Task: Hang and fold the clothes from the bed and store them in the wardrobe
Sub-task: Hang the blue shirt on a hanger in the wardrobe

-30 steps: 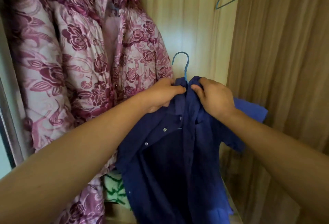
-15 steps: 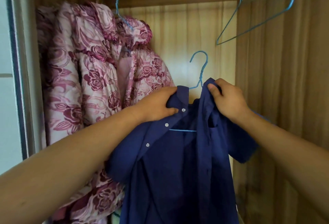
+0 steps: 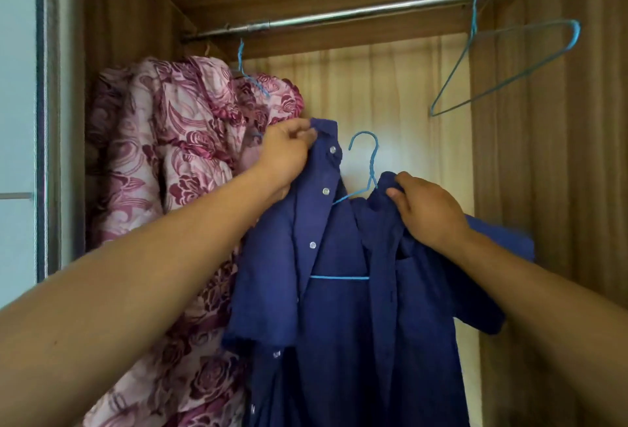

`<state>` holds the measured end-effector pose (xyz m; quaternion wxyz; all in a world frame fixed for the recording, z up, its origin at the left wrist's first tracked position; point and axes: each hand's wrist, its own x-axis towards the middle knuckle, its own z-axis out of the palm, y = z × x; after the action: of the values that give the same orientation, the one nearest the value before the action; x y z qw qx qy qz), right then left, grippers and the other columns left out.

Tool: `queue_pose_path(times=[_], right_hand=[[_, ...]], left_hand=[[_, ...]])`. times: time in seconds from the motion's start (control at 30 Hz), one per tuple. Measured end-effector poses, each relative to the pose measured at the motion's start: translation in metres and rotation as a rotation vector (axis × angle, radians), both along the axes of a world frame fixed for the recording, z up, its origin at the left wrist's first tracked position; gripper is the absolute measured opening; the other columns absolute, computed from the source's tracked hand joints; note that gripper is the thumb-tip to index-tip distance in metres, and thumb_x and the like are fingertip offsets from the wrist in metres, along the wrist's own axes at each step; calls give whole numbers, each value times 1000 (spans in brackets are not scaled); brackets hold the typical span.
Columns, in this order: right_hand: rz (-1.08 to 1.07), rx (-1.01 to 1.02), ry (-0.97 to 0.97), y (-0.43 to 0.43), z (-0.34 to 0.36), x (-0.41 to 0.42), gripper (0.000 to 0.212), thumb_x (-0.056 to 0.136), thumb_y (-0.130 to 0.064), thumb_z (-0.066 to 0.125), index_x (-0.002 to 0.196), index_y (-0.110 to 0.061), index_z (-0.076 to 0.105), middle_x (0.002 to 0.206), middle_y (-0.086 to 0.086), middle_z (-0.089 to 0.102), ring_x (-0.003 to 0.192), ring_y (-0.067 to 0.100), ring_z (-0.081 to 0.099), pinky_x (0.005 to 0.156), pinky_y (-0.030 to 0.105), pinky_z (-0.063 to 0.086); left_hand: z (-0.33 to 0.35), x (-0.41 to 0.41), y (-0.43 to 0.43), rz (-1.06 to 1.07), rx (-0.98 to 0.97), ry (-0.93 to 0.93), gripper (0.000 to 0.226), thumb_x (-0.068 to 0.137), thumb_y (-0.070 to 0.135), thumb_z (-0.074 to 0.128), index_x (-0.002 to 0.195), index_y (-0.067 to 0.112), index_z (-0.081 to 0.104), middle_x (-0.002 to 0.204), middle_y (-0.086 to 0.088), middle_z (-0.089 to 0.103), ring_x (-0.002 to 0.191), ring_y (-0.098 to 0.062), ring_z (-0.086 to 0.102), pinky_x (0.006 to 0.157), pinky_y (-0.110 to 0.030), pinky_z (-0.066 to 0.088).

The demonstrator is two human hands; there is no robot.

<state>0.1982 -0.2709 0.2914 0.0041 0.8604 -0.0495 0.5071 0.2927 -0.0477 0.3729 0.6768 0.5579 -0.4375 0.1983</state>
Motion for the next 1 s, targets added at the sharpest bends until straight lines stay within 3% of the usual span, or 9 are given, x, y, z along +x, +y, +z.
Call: queue_pose_path(times=[0.1,0.27,0.37,0.5,0.6,0.7,0.83,0.93,1.0], right_hand=[[40,52,-100,-15,11,9,25,107,-31,40,90,-13,40,78,6,51,74,34,53,61,37,29],[135,157,-301,-27,36,22,26,106,-28,46,103,-4,53,90,20,65,84,41,58,66,37,31],[168,159,-307,-30,42,29,24,105,-27,48,105,-4,56,88,17,64,85,40,60,67,36,33],[257,170,-200,-21,46,44,23,105,-26,48,103,-4,58,83,8,58,83,35,58,67,37,35],[102,-39,-255,-8,47,49,18,101,-17,57,95,-1,64,89,16,59,84,38,57,65,40,43],[41,-126,-320,5,44,54,14,94,-10,66,84,0,65,88,18,60,82,39,59,63,44,50],[182,-80,-79,14,32,76,24,102,-25,49,91,-6,60,103,9,56,98,30,55,77,41,48],[294,-137,-67,9,29,87,19,89,-22,59,78,-6,59,106,6,52,100,28,52,81,44,49],[385,-41,-79,4,35,99,22,89,-25,61,72,-12,58,129,5,49,120,27,45,93,43,47]], left_hand=[[31,-1,10,-53,-30,-27,19,100,1,52,96,10,68,84,4,70,76,-6,64,77,-21,52],[16,13,15,319,715,-386,16,98,4,55,89,12,66,82,2,63,83,-12,53,78,-29,45],[5,18,15,506,884,-514,14,97,17,62,88,24,52,73,15,53,78,-14,51,71,-27,35],[2,20,12,634,788,-641,8,99,16,58,100,8,59,82,0,63,85,-29,60,74,-29,36],[8,23,8,747,714,-601,22,98,17,57,116,9,67,111,-13,72,105,-34,64,87,-35,46],[21,30,6,881,650,-513,26,98,19,54,120,14,67,117,-16,71,109,-39,62,87,-39,47],[37,39,6,985,617,-461,31,98,22,52,127,22,64,120,-14,69,111,-39,62,86,-41,48],[41,45,6,1053,640,-482,27,99,25,51,124,25,61,118,-11,69,107,-38,62,81,-44,51],[44,49,7,1073,659,-511,24,98,24,49,121,24,58,118,-10,66,108,-37,61,83,-46,51]])
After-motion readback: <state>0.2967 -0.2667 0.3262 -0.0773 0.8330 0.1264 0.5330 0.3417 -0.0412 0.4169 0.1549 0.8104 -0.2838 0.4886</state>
